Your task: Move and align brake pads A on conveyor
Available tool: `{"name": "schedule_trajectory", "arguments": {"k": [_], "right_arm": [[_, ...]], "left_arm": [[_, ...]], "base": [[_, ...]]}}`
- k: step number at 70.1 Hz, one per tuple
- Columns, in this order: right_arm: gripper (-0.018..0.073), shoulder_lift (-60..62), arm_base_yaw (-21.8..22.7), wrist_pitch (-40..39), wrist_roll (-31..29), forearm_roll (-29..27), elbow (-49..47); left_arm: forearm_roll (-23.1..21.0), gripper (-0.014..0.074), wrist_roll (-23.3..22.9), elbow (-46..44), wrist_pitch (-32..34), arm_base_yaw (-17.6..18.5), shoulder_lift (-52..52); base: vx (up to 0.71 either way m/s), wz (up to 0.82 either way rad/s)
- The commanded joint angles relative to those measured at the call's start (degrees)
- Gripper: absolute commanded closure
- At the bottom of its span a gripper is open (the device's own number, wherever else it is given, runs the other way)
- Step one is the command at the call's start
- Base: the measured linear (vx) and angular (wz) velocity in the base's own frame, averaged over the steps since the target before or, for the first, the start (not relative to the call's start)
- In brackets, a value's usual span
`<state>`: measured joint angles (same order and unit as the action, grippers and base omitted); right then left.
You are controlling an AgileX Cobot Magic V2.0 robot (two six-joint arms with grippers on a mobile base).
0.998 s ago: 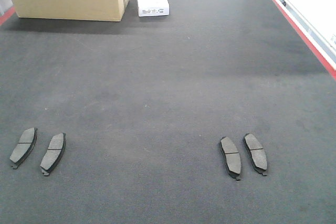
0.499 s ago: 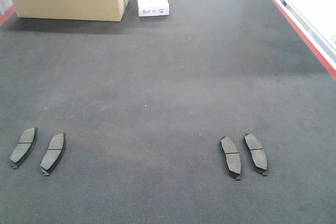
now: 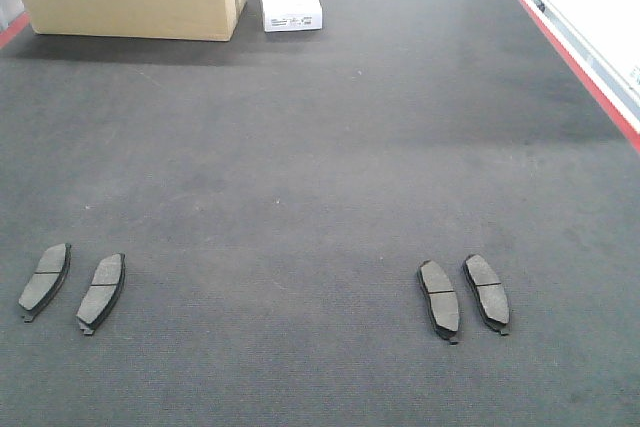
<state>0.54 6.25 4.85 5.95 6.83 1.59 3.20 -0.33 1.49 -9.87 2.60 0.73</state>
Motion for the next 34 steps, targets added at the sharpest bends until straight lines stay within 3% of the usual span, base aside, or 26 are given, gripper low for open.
{"name": "schedule_trajectory", "arguments": {"k": [1, 34], "right_arm": [[0.0568, 0.8, 0.3, -3.9, 0.1, 0.5, 0.7], [0.0568, 0.8, 0.3, -4.0, 0.1, 0.5, 0.7]], "left_arm": [[-0.3, 0.0602, -0.2, 1.1, 4.0, 0.0, 0.8], [-0.3, 0.0602, -0.2, 1.1, 4.0, 0.0, 0.8]], "base": [[0.0, 0.0], [0.0, 0.0]]}}
